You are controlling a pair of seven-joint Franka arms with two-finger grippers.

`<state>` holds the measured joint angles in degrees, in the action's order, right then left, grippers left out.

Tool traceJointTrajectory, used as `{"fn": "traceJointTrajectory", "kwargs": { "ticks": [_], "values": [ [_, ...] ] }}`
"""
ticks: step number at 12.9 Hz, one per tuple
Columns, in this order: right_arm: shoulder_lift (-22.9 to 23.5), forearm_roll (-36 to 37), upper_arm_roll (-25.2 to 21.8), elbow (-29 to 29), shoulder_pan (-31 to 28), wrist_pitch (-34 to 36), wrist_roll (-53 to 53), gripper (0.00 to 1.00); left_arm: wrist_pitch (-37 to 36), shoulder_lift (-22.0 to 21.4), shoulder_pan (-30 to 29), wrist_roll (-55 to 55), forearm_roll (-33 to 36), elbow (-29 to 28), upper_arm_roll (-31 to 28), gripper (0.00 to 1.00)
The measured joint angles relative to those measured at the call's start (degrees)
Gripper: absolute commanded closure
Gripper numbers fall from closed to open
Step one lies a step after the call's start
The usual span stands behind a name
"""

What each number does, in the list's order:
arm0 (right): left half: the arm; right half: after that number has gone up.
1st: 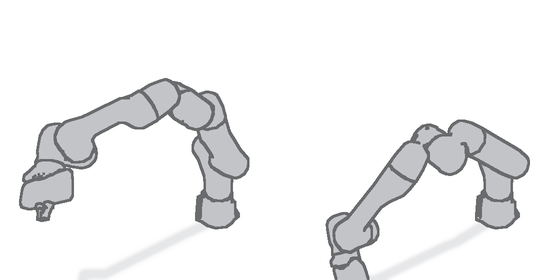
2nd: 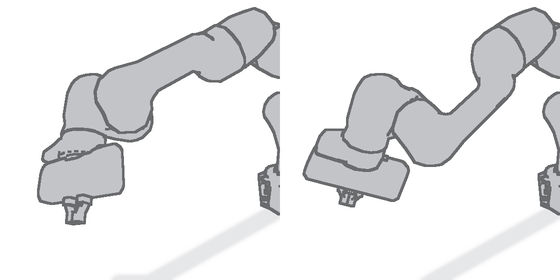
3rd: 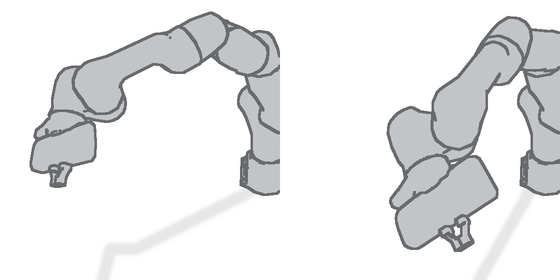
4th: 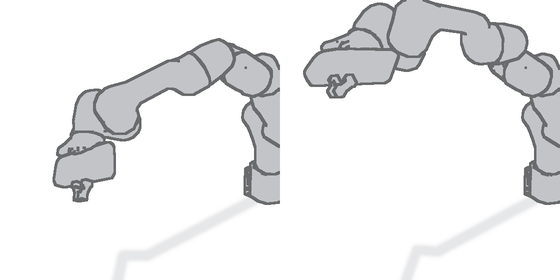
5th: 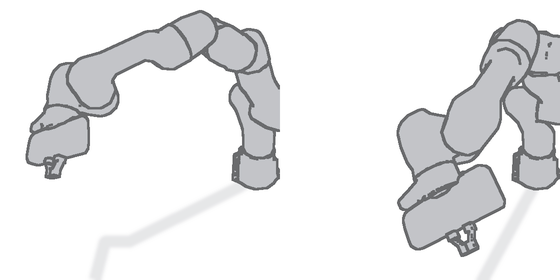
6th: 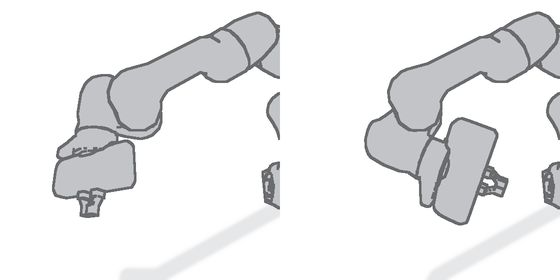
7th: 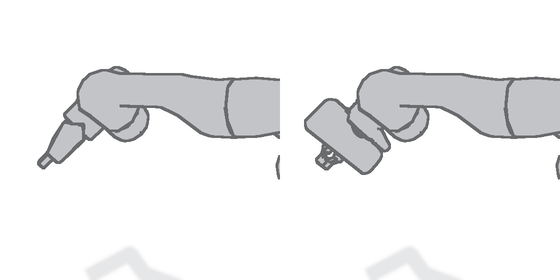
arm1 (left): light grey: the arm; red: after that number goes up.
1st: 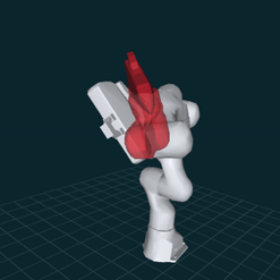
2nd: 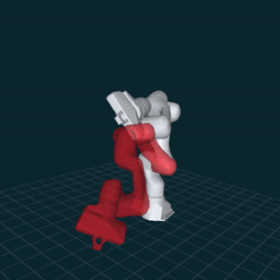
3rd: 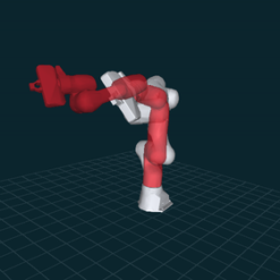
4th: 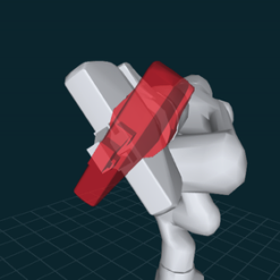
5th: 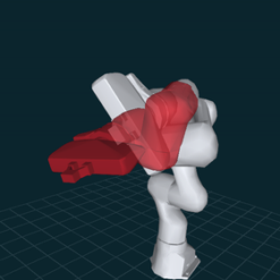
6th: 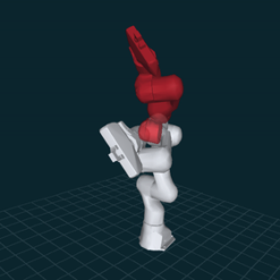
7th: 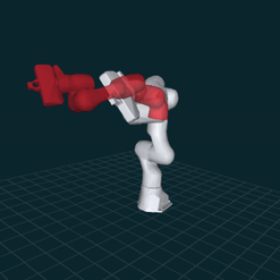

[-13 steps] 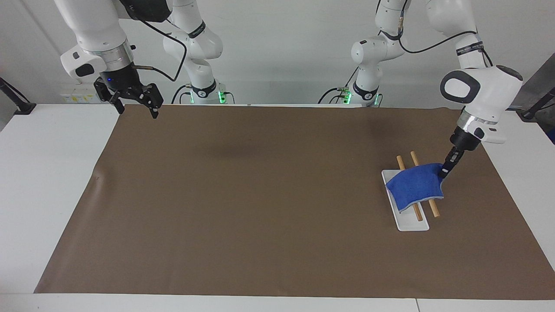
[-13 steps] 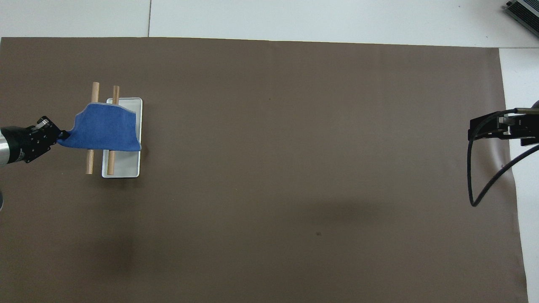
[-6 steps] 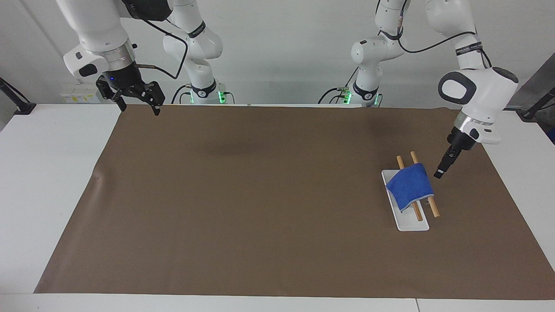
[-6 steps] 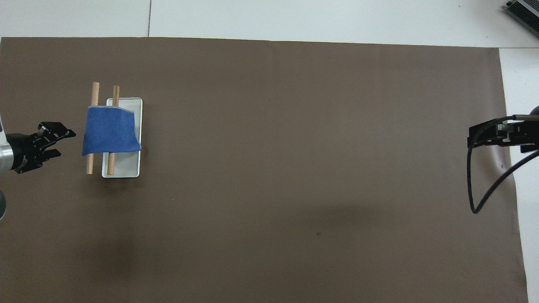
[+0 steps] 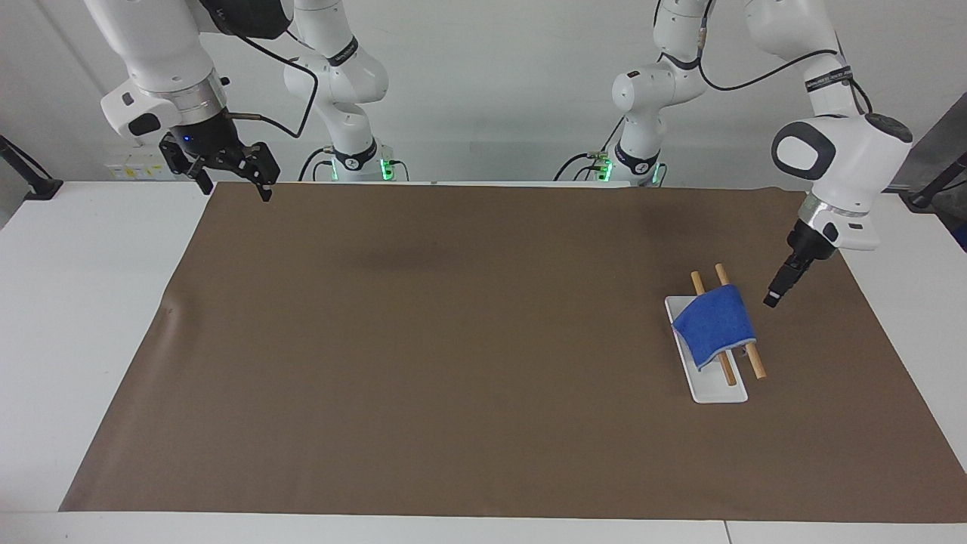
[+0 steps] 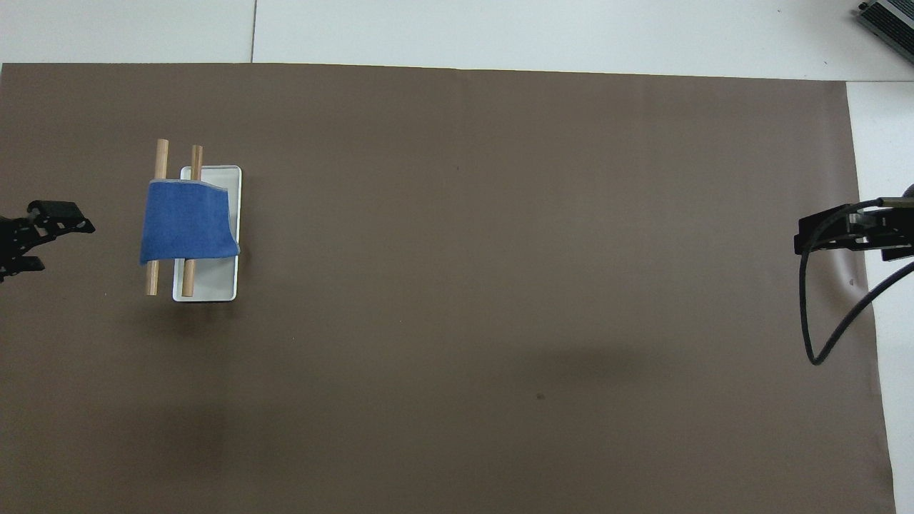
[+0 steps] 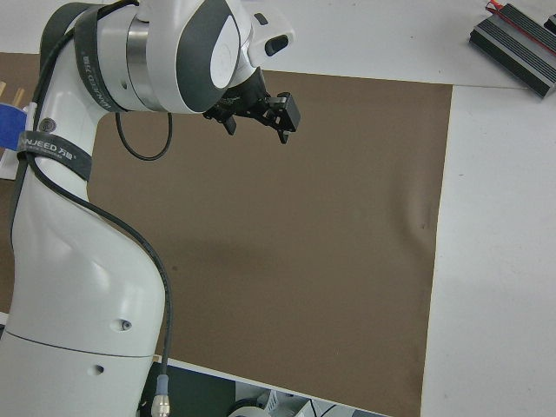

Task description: Right arm passes towel to left arm to hang

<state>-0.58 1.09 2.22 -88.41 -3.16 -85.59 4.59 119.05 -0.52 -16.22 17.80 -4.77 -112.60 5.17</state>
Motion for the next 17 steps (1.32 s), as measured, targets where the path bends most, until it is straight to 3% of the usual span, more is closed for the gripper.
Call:
{"fn": "traceJointTrajectory", "kwargs": {
  "ticks": [6,12,17],
  "values": [
    [0.0,-0.3,-0.2,0.0,-0.4,0.0,0.0,0.0,-19.6,-0.1,1.5,-0.9,3.8,16.1,3.5,0.01],
    [0.0,-0.3,-0.5,-0.1,-0.7,0.0,0.0,0.0,-22.8,0.2,11.5,-0.7,4.6,17.4,5.6,0.0],
    [0.0,-0.3,-0.5,-0.1,-0.7,0.0,0.0,0.0,-23.3,0.2,12.1,-4.0,5.0,17.4,5.5,0.0]
  ]
}}
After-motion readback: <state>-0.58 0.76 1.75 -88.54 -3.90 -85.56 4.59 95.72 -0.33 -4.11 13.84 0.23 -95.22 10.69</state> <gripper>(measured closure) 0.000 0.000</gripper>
